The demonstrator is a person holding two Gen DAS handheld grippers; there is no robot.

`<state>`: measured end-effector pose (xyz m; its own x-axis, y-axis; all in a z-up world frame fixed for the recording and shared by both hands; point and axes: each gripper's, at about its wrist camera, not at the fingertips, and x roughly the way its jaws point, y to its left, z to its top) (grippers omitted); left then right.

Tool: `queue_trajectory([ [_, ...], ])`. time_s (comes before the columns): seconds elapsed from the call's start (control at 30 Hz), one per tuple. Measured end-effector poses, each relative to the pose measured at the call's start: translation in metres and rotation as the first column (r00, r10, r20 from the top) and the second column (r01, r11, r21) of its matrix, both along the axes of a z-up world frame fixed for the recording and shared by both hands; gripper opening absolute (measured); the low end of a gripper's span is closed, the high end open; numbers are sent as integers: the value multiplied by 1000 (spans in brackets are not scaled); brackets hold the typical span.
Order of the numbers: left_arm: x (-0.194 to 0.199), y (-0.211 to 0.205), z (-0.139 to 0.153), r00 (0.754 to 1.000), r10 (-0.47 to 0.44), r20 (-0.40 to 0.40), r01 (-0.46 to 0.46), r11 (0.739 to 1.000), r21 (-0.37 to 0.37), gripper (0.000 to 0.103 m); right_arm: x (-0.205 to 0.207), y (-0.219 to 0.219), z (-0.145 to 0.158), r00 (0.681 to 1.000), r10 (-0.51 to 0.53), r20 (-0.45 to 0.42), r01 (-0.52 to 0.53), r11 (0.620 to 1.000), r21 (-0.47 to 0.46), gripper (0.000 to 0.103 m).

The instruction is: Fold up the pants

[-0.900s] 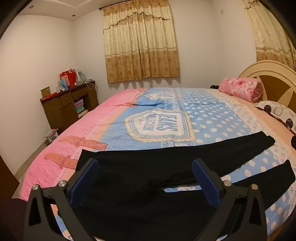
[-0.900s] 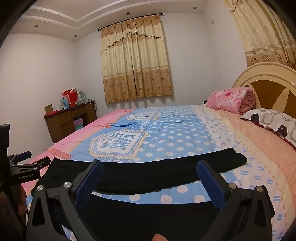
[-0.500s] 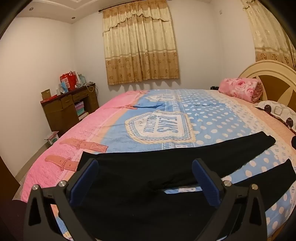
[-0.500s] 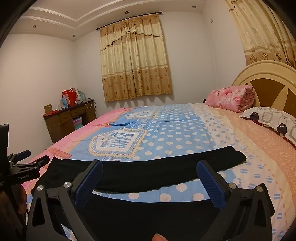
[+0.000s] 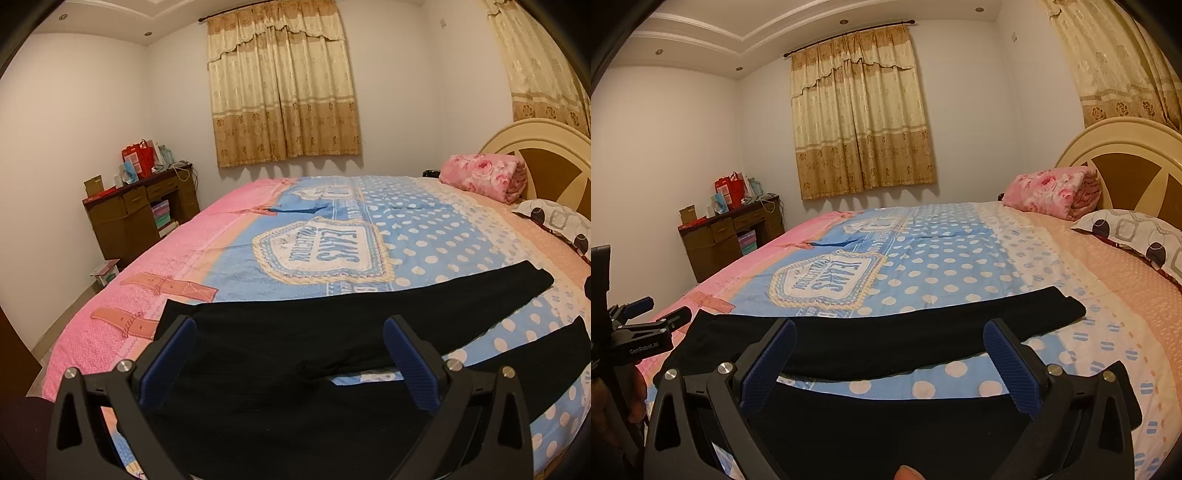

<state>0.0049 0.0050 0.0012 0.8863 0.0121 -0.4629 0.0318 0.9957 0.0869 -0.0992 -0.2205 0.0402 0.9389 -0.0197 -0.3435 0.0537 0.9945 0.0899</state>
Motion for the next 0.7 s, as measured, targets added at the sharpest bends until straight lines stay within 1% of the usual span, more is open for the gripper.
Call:
queue_trajectory([
  [0.47,0,1,-6,1000,1,0,-1,1000,2,103,2,-2,-3,1000,-5,-4,5,1000,9,102],
  [0.7,0,0,-4,1000,4,0,-4,1000,4,103,2,-2,-3,1000,-3,-4,3,1000,10,102],
])
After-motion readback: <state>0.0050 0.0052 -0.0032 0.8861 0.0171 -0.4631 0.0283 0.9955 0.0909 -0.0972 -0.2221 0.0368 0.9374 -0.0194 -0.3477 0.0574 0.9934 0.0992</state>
